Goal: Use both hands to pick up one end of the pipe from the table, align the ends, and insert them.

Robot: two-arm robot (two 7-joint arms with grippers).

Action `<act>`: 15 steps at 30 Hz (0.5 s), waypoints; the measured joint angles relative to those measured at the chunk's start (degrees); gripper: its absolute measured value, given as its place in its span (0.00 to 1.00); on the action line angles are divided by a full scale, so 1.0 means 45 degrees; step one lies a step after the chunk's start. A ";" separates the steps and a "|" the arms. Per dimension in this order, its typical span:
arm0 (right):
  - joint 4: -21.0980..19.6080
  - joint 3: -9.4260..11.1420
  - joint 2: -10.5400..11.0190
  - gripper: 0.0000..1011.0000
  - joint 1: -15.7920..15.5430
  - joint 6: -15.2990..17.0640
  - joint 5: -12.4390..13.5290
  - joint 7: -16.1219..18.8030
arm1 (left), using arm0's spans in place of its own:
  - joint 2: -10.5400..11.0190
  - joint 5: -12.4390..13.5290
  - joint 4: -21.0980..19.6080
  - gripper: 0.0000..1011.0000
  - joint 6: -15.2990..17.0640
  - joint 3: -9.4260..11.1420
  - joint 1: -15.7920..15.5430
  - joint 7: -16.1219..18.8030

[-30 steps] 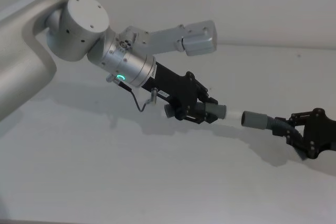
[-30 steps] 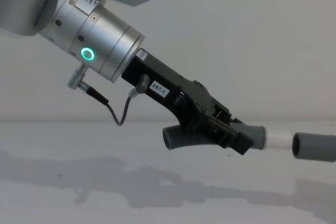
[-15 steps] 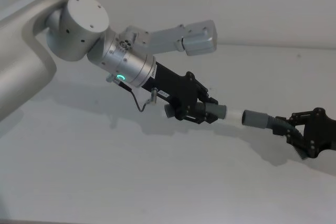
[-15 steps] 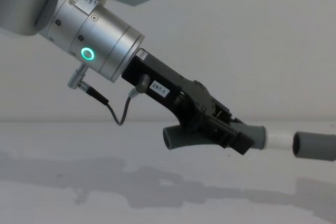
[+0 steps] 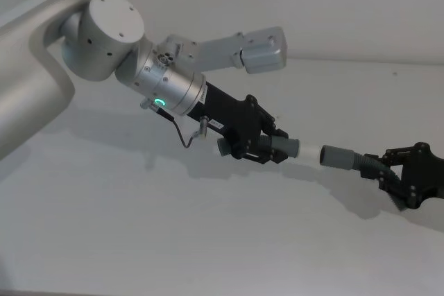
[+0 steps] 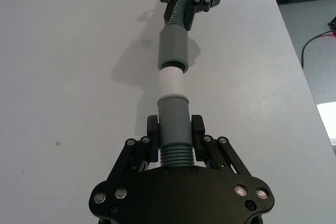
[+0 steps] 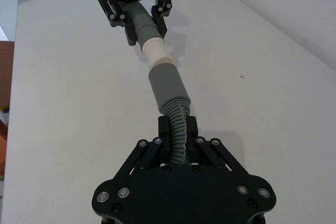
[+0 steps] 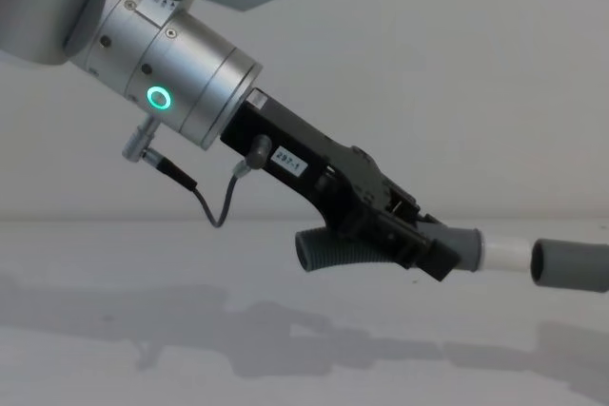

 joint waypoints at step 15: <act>0.0006 -0.0013 0.0002 0.17 0.0003 0.0000 0.0011 -0.0013 | -0.0012 -0.0041 0.0057 0.35 -0.0024 0.0052 -0.0040 -0.0048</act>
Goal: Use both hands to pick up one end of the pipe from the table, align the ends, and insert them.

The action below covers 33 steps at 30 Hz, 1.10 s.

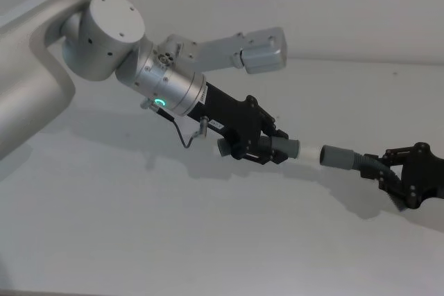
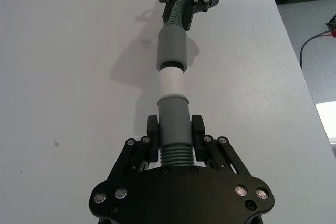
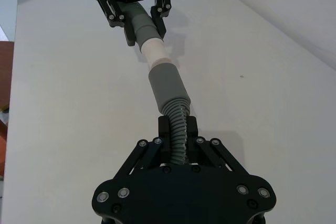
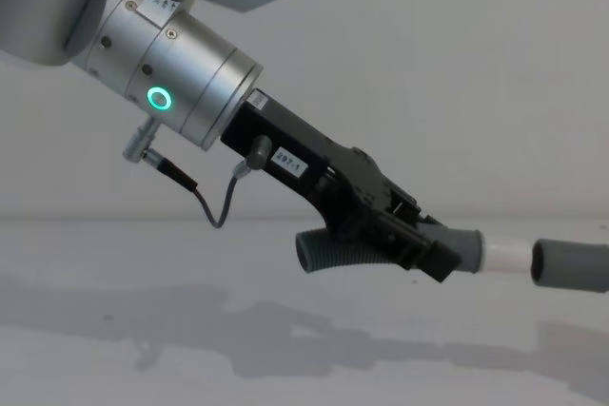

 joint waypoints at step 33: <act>-0.0002 0.0000 -0.0001 0.17 -0.0001 -0.0001 -0.0002 0.0003 | -0.0228 -0.0239 0.0457 0.35 -0.0193 0.0274 -0.0243 -0.0126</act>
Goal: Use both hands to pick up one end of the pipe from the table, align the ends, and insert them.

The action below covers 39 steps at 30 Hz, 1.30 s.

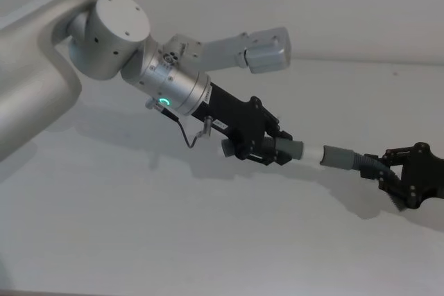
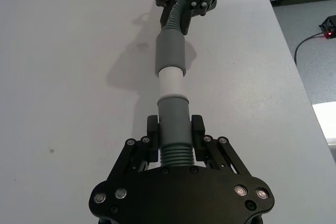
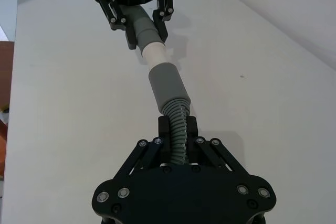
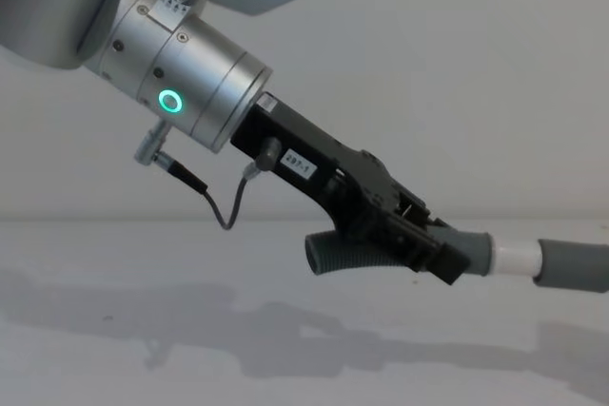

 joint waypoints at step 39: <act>0.0001 0.0001 0.0001 0.17 0.0000 0.0001 0.0001 -0.0001 | 0.0036 -0.0208 -0.0113 0.35 0.0034 0.0184 -0.0026 0.0015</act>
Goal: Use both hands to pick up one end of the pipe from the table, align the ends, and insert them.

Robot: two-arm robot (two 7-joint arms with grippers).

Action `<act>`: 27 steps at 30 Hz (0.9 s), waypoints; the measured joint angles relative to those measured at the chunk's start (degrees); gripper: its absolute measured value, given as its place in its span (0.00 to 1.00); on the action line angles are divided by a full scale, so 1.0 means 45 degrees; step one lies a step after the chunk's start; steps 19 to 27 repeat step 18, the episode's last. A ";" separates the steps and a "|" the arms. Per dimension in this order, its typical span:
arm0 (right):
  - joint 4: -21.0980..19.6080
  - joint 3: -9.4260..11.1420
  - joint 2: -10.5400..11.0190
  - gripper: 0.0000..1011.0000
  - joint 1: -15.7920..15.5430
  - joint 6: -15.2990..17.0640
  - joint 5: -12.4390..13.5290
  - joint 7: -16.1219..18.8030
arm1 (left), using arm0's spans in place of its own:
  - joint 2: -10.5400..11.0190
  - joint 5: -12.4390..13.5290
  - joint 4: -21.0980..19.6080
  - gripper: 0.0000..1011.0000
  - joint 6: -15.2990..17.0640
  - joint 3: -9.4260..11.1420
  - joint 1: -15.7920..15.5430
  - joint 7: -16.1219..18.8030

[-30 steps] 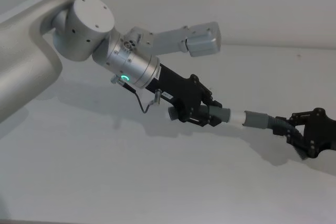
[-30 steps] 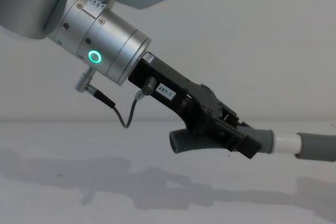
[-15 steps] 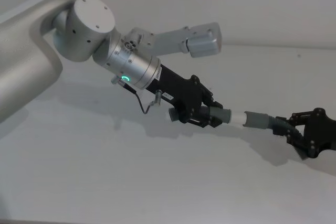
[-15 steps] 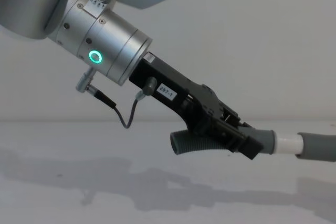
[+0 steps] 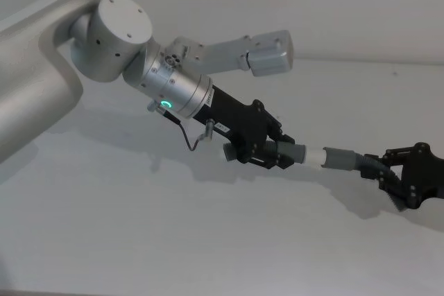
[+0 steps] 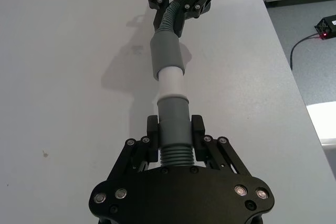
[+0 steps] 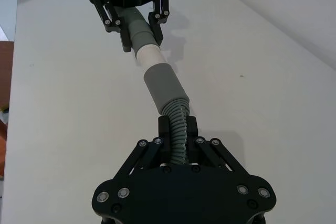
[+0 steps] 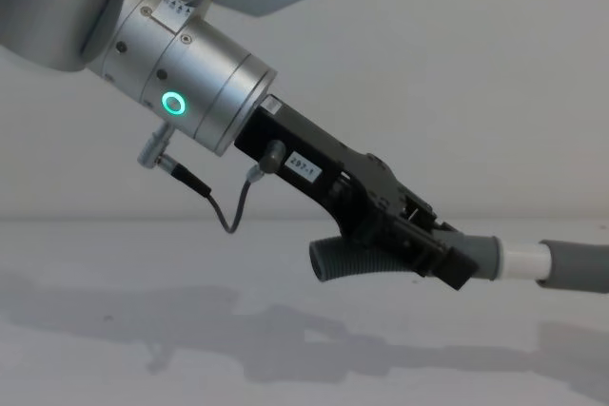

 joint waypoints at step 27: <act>0.0000 0.0000 0.0000 0.17 0.0000 -0.0001 0.0000 -0.0001 | 0.0000 -0.0008 -0.0007 0.35 0.0002 0.0002 0.0000 0.0005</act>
